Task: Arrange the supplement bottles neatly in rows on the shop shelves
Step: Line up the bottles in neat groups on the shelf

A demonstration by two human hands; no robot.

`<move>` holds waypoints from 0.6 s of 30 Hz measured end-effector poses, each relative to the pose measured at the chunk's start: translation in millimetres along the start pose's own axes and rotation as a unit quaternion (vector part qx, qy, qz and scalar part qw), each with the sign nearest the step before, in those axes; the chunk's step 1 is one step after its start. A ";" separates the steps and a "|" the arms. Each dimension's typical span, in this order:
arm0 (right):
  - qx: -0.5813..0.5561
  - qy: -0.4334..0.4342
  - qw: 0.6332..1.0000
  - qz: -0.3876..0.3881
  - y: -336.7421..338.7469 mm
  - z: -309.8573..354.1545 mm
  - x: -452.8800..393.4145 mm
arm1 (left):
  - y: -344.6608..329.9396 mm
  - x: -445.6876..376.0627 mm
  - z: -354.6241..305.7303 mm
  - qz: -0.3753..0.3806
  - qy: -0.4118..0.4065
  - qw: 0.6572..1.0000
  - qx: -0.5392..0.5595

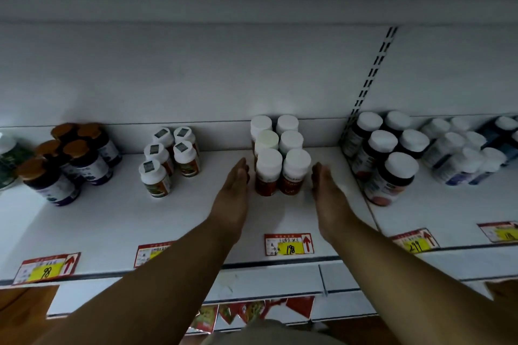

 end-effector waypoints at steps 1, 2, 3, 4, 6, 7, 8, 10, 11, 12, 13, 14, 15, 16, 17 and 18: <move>0.008 0.017 1.000 -0.008 0.2 -1.6 10.8 | 3.2 4.6 1.8 0.005 -0.010 1.000 -0.015; 0.022 0.031 0.999 -0.014 -0.9 -4.2 20.9 | 5.3 9.5 3.3 0.011 -0.014 0.999 -0.031; 0.039 0.045 0.998 -0.018 -3.4 -5.4 30.6 | 7.3 13.7 4.4 0.014 -0.017 0.999 -0.044; 0.057 0.057 0.997 -0.021 -6.1 -6.0 39.9 | 9.6 17.3 6.0 0.016 -0.020 0.998 -0.057; 0.090 0.081 0.992 -0.019 -13.8 -4.3 56.0 | 12.8 26.2 5.5 0.017 -0.030 0.997 -0.070; 0.103 0.091 0.990 -0.015 -18.5 -2.8 62.3 | 14.0 30.8 4.2 0.017 -0.035 0.997 -0.072; 0.110 0.097 0.989 -0.008 -23.5 -0.4 68.3 | 14.2 36.5 1.8 0.018 -0.037 0.996 -0.076; 0.108 0.094 0.990 -0.004 -30.9 2.4 75.1 | 15.1 49.1 -4.2 0.017 -0.036 0.995 -0.090; 0.100 0.088 0.991 -0.007 -32.9 2.1 76.0 | 17.1 55.9 -7.9 0.012 -0.035 0.994 -0.099; 0.093 0.084 0.992 -0.007 -36.2 1.5 76.5 | 20.2 62.8 -10.9 0.006 -0.034 0.994 -0.108; 0.090 0.082 0.993 0.000 -40.9 0.3 76.8 | 24.7 69.7 -13.3 -0.002 -0.033 0.993 -0.117; 0.088 0.081 0.993 0.007 -45.8 -1.7 77.5 | 29.7 76.0 -14.6 -0.013 -0.032 0.992 -0.124; 0.085 0.083 0.993 0.017 -50.8 -3.9 78.1 | 35.0 82.2 -15.8 -0.024 -0.030 0.991 -0.127; 0.083 0.088 0.992 0.031 -56.4 -4.9 79.3 | 40.9 87.7 -16.4 -0.038 -0.027 0.991 -0.127; 0.085 0.094 0.991 0.046 -62.4 -5.8 80.5 | 46.5 92.9 -17.5 -0.051 -0.026 0.991 -0.124; 0.087 0.099 0.989 0.062 -69.8 -5.2 82.1 | 51.2 97.1 -19.2 -0.061 -0.027 0.991 -0.119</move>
Point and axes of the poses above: each hand's wrist, its own x-axis away from the middle knuckle, its own y-axis out of the back of the hand, z = x × y, the point moved 8 cm from there along -x, towards the middle knuckle, and after that the axes turned 8 degrees about x, right-handed, at the moved point
